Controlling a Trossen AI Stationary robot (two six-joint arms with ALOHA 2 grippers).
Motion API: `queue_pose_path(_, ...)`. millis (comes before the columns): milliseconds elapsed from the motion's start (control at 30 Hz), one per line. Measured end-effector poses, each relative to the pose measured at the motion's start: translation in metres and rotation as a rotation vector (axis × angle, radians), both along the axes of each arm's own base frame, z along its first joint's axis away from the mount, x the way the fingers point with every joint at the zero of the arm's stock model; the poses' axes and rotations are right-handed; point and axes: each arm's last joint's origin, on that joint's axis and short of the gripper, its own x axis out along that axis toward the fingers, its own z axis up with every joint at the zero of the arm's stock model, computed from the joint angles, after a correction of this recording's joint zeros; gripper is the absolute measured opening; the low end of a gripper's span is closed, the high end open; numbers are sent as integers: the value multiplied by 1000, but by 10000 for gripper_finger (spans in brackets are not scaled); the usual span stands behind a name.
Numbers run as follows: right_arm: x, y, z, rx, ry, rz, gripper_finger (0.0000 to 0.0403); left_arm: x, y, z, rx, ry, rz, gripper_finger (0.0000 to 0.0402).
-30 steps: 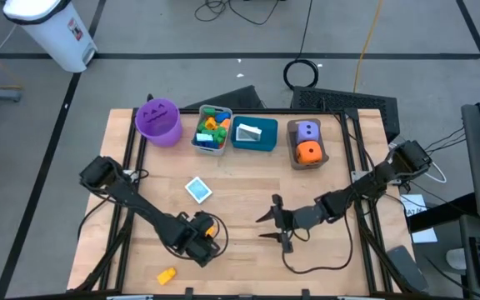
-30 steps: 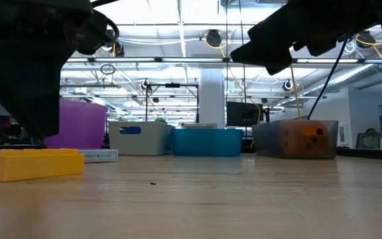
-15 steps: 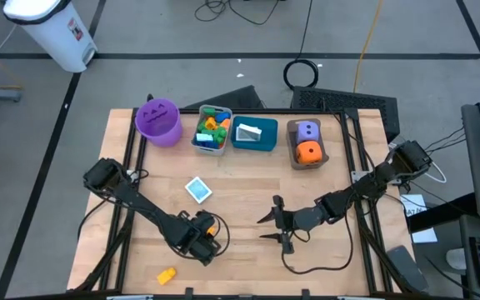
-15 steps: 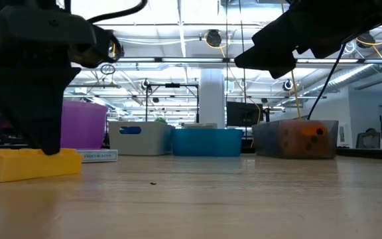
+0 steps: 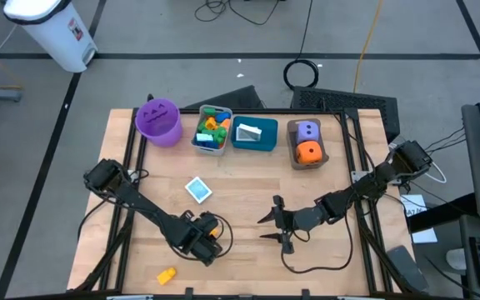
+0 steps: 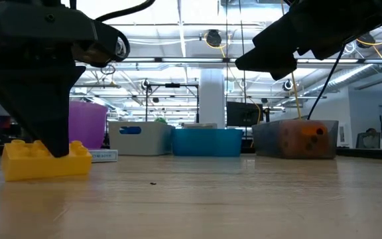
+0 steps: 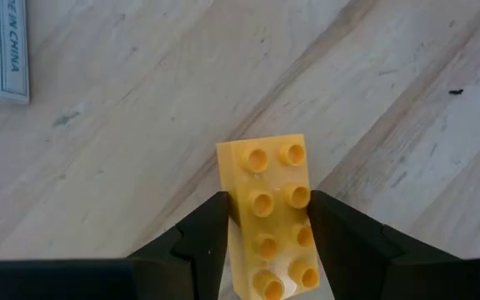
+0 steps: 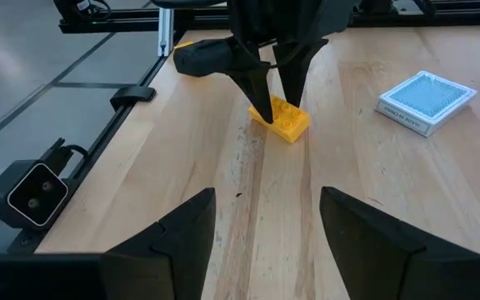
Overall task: Pick & Place Toys
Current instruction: Put the yellow game piece into the gray bin
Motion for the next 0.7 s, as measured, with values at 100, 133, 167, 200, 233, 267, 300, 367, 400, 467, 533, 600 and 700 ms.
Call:
queue_pose_path(100,0,0,0,0,0,0,208,1,2,0,-1,8,-19,172)
queue_pose_path(133,0,0,0,0,0,0,208,2,3,0,-1,11,-28,172)
queue_pose_path(167,0,0,0,0,0,0,208,2,4,0,-1,15,-36,172)
queue_pose_path(200,0,0,0,0,0,0,208,3,4,0,-2,19,-42,172)
queue_pose_path(233,0,0,0,0,0,0,208,3,5,0,-2,20,-43,172)
queue_pose_path(267,0,0,0,0,0,0,208,3,6,0,-2,21,-46,172)
queue_pose_path(300,0,0,0,0,0,0,208,4,6,-1,0,21,-50,170)
queue_pose_path(367,0,0,0,0,0,0,208,4,7,-1,1,23,-57,159)
queue_pose_path(400,0,0,0,0,0,0,208,4,7,-1,3,23,-63,152)
queue_pose_path(467,0,0,0,0,0,0,208,4,7,-1,7,24,-70,135)
queue_pose_path(533,0,0,0,0,0,0,208,4,7,-1,10,26,-76,124)
queue_pose_path(600,0,0,0,0,0,0,208,4,7,-1,17,26,-79,122)
queue_pose_path(700,0,0,0,0,0,0,208,4,8,-1,25,26,-90,130)
